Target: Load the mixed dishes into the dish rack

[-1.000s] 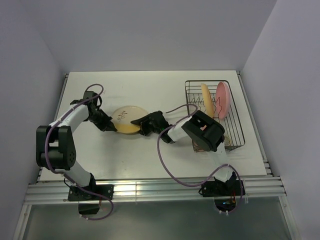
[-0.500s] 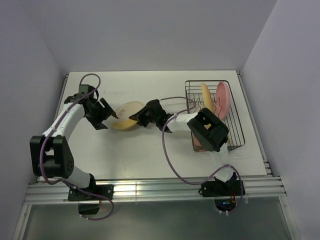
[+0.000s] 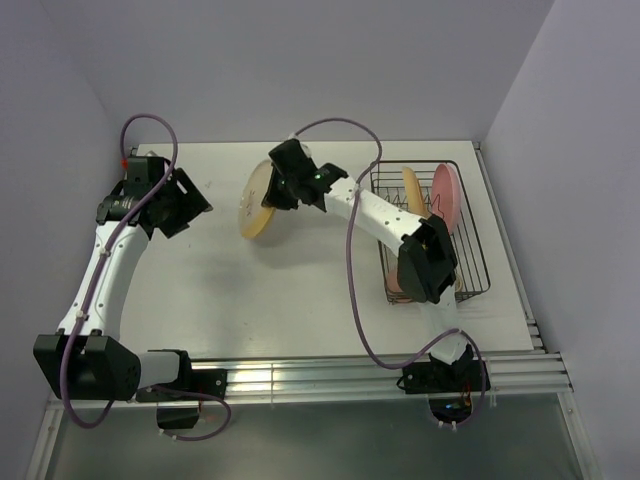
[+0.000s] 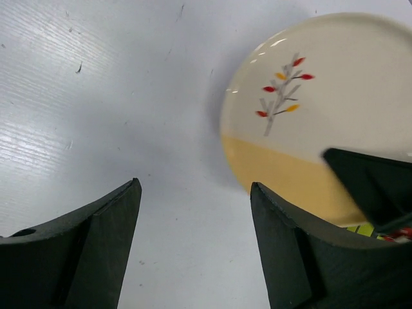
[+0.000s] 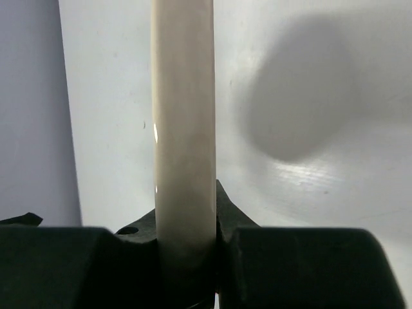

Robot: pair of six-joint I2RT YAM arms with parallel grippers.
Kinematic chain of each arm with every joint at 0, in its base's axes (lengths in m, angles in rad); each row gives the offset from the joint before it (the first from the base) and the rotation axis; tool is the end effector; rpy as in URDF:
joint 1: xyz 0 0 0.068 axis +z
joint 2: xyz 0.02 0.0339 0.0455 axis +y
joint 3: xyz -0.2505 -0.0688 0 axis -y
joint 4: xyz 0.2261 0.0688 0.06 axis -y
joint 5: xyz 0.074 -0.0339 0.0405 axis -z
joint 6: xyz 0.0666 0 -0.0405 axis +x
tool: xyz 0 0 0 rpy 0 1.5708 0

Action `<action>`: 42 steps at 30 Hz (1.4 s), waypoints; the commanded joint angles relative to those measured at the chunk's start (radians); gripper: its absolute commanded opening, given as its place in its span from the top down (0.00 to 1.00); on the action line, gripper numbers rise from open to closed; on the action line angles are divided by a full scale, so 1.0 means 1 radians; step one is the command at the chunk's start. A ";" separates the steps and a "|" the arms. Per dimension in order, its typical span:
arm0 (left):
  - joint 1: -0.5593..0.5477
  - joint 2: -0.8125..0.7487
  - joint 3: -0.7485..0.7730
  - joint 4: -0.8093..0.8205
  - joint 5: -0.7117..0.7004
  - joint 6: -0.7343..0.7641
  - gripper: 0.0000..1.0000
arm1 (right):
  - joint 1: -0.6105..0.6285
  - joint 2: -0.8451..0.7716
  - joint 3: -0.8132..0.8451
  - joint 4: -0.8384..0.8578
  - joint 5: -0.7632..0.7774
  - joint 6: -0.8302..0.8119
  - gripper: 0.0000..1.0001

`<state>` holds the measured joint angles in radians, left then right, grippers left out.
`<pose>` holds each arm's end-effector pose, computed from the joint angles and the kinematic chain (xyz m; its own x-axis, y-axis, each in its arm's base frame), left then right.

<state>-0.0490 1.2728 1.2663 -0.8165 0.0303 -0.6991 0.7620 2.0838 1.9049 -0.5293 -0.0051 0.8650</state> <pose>0.2681 -0.0152 0.3084 -0.6053 -0.6143 -0.5062 -0.4180 0.7865 -0.4546 0.3491 0.3336 0.2591 -0.8328 0.2573 -0.4901 -0.0915 0.8093 0.5802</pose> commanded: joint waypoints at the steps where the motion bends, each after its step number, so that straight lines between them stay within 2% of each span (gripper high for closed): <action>1: 0.000 -0.023 0.031 -0.004 -0.024 0.026 0.26 | -0.033 -0.090 0.193 -0.113 0.132 -0.193 1.00; 9: 0.000 -0.015 -0.010 0.033 0.000 0.023 0.28 | -0.162 -0.260 0.298 -0.326 0.289 -0.443 1.00; 12: 0.000 -0.007 -0.025 0.042 0.011 0.021 0.28 | -0.223 -0.349 0.270 -0.374 0.348 -0.547 1.00; 16: 0.000 0.014 -0.033 0.057 0.029 0.020 0.29 | -0.274 -0.508 0.130 -0.341 0.356 -0.659 1.00; 30: 0.000 0.100 0.012 0.059 0.080 0.013 0.32 | -0.348 -0.617 -0.122 -0.298 0.419 -0.669 1.00; 37: 0.000 0.102 -0.011 0.068 0.098 0.016 0.32 | -0.369 -0.581 -0.136 -0.327 0.504 -0.670 1.00; 42: 0.000 0.103 -0.015 0.071 0.103 0.016 0.32 | -0.372 -0.533 -0.070 -0.402 0.647 -0.684 1.00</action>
<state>-0.0490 1.3808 1.2385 -0.7742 0.1131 -0.6949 0.4011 1.5501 1.7420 -0.9745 0.4709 0.2058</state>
